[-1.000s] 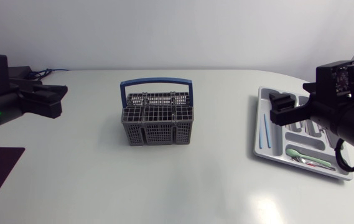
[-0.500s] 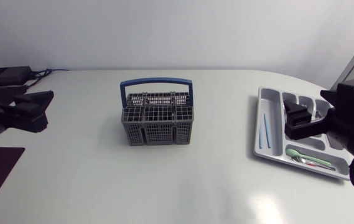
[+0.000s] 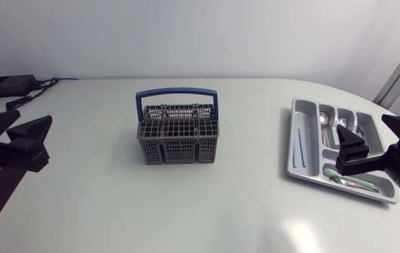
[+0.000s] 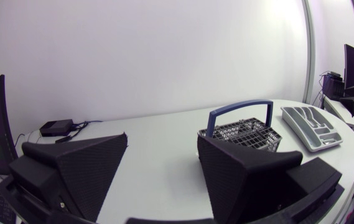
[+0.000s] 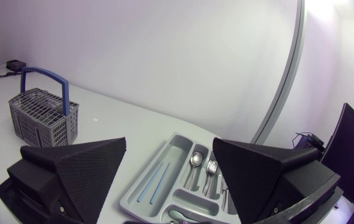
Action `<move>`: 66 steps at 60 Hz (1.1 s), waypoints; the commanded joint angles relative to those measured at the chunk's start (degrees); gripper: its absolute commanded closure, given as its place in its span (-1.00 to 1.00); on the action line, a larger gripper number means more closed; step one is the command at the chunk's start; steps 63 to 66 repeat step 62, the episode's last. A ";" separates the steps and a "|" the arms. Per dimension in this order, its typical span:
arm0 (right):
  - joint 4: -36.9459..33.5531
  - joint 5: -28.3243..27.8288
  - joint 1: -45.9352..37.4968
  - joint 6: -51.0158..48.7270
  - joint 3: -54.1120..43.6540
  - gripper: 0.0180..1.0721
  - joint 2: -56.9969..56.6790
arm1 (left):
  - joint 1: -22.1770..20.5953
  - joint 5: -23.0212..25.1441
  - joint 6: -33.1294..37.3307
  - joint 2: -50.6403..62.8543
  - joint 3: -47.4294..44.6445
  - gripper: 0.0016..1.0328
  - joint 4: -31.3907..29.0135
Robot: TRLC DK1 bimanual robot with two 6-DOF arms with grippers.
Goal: Unload the cutlery basket into the drawer organizer.
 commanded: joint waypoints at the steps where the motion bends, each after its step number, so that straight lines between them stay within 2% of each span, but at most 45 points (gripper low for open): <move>1: 1.03 -0.80 -0.94 1.41 -3.01 -0.91 -2.26 | 0.80 -0.43 -0.35 -2.16 -3.38 -0.91 1.39; 48: 4.13 -11.09 -8.72 15.23 -21.15 -0.91 -23.50 | 4.26 -1.01 -6.18 -22.90 -26.78 -0.91 11.40; 66: 4.16 -11.20 -8.80 15.38 -21.34 -0.91 -23.73 | 4.29 -1.02 -6.24 -23.11 -27.03 -0.91 11.51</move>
